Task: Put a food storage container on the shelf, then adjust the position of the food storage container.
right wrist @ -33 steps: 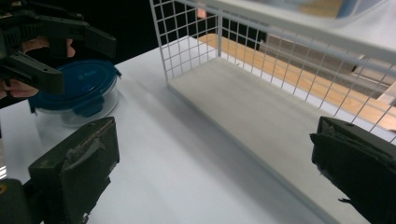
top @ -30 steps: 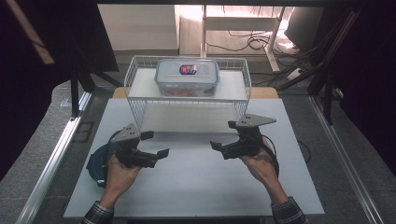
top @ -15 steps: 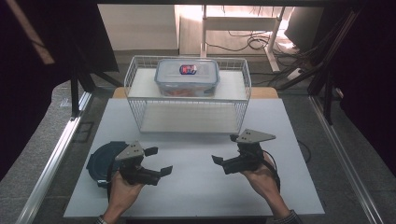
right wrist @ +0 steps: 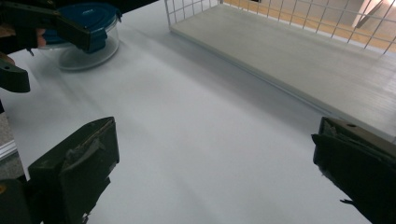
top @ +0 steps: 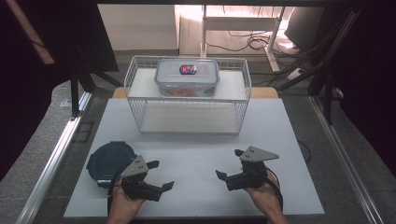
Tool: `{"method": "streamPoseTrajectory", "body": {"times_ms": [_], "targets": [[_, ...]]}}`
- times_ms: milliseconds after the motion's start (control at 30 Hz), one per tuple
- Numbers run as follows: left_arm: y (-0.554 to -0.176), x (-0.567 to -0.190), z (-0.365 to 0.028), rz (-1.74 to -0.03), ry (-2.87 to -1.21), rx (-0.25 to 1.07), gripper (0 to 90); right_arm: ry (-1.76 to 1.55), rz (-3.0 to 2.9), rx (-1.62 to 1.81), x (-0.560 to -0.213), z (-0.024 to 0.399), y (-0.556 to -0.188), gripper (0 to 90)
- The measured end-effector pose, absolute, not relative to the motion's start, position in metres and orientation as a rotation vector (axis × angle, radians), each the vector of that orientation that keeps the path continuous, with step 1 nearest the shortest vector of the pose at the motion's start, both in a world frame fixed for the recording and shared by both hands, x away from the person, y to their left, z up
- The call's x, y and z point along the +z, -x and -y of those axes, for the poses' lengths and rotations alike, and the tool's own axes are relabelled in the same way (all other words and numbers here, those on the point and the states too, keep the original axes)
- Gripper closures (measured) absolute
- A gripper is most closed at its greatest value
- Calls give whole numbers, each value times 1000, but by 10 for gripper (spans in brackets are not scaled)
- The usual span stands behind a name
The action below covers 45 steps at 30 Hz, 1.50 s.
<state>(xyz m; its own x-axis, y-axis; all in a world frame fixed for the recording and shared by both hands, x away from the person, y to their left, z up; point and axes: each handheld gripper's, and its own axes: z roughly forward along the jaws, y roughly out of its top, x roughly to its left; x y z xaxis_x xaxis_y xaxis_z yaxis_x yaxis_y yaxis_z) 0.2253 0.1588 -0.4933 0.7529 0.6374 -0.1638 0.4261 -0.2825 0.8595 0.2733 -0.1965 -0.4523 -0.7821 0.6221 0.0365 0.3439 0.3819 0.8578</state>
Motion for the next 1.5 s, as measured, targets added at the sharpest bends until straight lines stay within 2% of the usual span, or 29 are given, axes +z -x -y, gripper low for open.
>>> {"method": "streamPoseTrajectory", "body": {"times_ms": [300,633,933,1067,1100,1133,1167,1233,1267,1300,1400,1433,1500], "targets": [[-215,-508,-158,-831,-1957,275,64,-809,-2349,1323,-467,195,-256,0],[-216,-519,-151,-825,-2047,281,56,-808,-2420,1229,-487,192,-253,0],[-223,-509,-157,-860,-2003,254,56,-824,-2418,1217,-488,194,-255,0],[-227,-497,-166,-894,-1969,295,114,-807,-2406,1212,-487,193,-255,0],[-228,-494,-169,-901,-1966,308,152,-800,-2406,1204,-486,193,-254,0],[-230,-492,-172,-911,-1963,320,229,-798,-2406,1199,-487,192,-254,0],[-232,-489,-176,-922,-1957,331,229,-798,-2406,1199,-487,192,-254,0],[-237,-484,-186,-951,-1931,329,350,-796,-2410,1193,-487,192,-254,0],[-243,-481,-196,-1007,-1912,345,496,-797,-2411,1186,-488,191,-254,1],[-243,-481,-196,-1007,-1912,345,549,-797,-2411,1186,-488,191,-254,1],[-252,-479,-211,-1060,-1896,357,687,-790,-2413,1179,-488,191,-255,3],[-255,-479,-216,-1078,-1896,369,687,-791,-2414,1176,-489,190,-255,3],[-260,-479,-230,-1108,-1890,396,805,-786,-2418,1165,-490,190,-255,5]]}}
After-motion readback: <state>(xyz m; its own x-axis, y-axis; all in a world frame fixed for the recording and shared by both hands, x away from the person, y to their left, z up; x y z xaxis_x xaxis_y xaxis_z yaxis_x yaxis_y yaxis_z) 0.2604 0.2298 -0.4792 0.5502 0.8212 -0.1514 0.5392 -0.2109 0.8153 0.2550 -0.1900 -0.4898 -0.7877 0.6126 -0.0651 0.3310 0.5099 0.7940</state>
